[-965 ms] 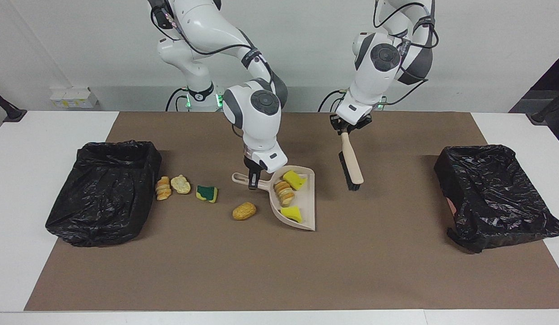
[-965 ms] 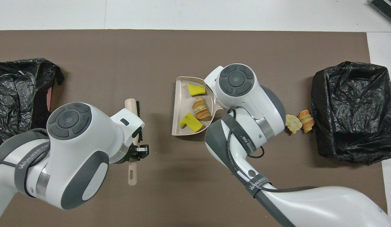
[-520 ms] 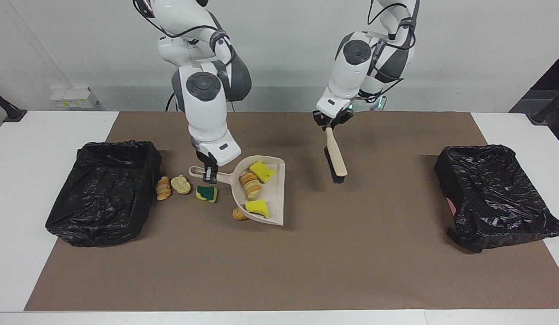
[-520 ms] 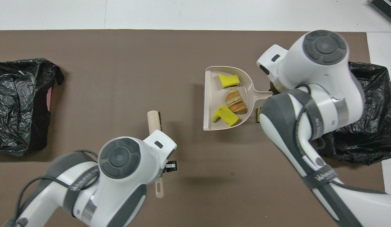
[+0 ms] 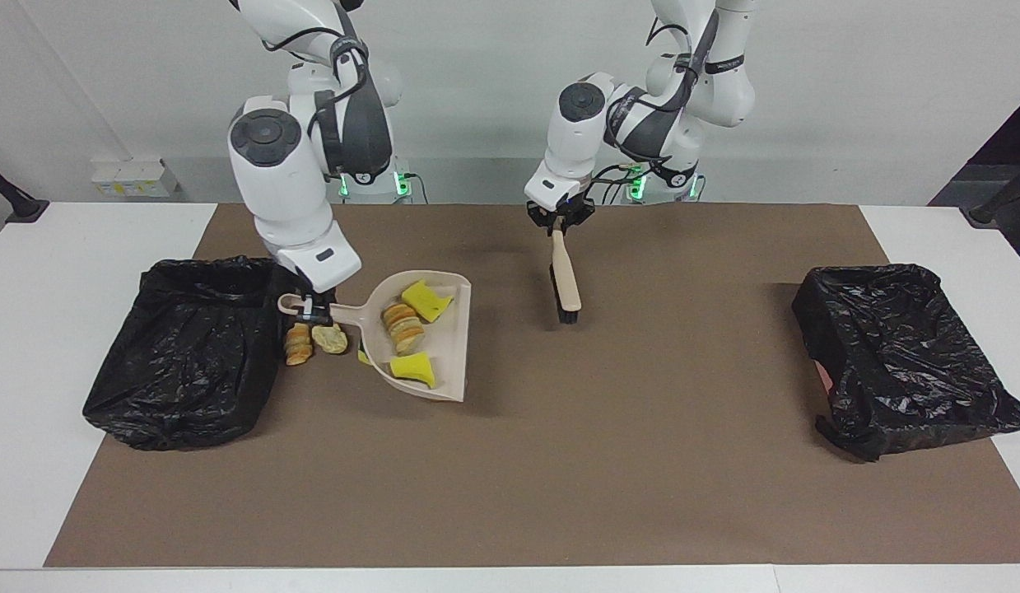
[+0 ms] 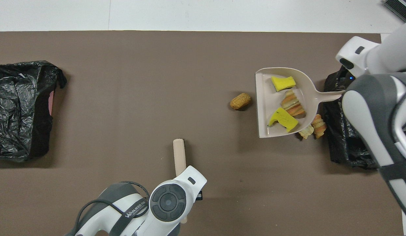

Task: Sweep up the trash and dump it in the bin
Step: 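Carry the loaded dustpan to the trash bag with the right gripper, then tip the dustpan into the bag while the left gripper sets the brush down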

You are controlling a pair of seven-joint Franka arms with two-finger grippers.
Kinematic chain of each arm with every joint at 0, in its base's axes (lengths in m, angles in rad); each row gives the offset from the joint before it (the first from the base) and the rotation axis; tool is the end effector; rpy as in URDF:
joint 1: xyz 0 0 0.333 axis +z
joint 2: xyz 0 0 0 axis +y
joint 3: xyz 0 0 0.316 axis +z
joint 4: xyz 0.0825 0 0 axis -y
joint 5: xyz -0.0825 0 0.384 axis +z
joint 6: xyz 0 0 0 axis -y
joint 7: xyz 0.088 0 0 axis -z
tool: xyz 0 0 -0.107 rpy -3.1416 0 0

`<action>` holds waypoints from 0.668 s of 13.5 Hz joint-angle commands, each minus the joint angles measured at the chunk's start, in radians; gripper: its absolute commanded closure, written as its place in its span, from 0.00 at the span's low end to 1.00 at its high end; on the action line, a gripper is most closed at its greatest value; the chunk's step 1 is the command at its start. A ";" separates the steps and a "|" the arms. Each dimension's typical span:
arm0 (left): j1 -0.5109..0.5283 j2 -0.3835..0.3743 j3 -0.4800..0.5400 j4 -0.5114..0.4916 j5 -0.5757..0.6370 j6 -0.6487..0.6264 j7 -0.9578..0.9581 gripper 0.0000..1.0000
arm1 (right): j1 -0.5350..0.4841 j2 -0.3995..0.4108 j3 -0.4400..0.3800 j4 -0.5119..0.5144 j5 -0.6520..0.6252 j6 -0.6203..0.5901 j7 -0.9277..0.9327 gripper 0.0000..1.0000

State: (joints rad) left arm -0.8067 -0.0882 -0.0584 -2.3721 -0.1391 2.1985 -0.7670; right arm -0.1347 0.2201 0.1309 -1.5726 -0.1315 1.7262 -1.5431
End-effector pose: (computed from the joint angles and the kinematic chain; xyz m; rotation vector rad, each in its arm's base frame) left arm 0.3060 -0.3666 0.3523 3.1254 -0.0173 -0.2097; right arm 0.6227 -0.0214 0.5082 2.2086 2.1886 -0.1811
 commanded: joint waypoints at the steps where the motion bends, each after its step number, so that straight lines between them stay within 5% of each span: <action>1: -0.031 -0.027 0.019 -0.032 0.018 0.033 -0.035 1.00 | -0.122 -0.021 0.007 -0.001 0.013 -0.022 -0.112 1.00; 4: -0.031 -0.018 0.019 -0.044 0.018 0.073 -0.037 1.00 | -0.233 -0.021 0.001 -0.001 -0.019 0.019 -0.141 1.00; 9: -0.028 0.016 0.019 -0.042 0.016 0.113 -0.043 0.95 | -0.341 -0.022 -0.008 -0.007 -0.268 0.126 -0.175 1.00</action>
State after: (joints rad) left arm -0.8082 -0.0743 -0.0583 -2.3960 -0.1391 2.2771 -0.7860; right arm -0.4491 0.2137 0.1172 -1.5685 -0.3005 1.8028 -1.7073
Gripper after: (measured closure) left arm 0.740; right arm 0.687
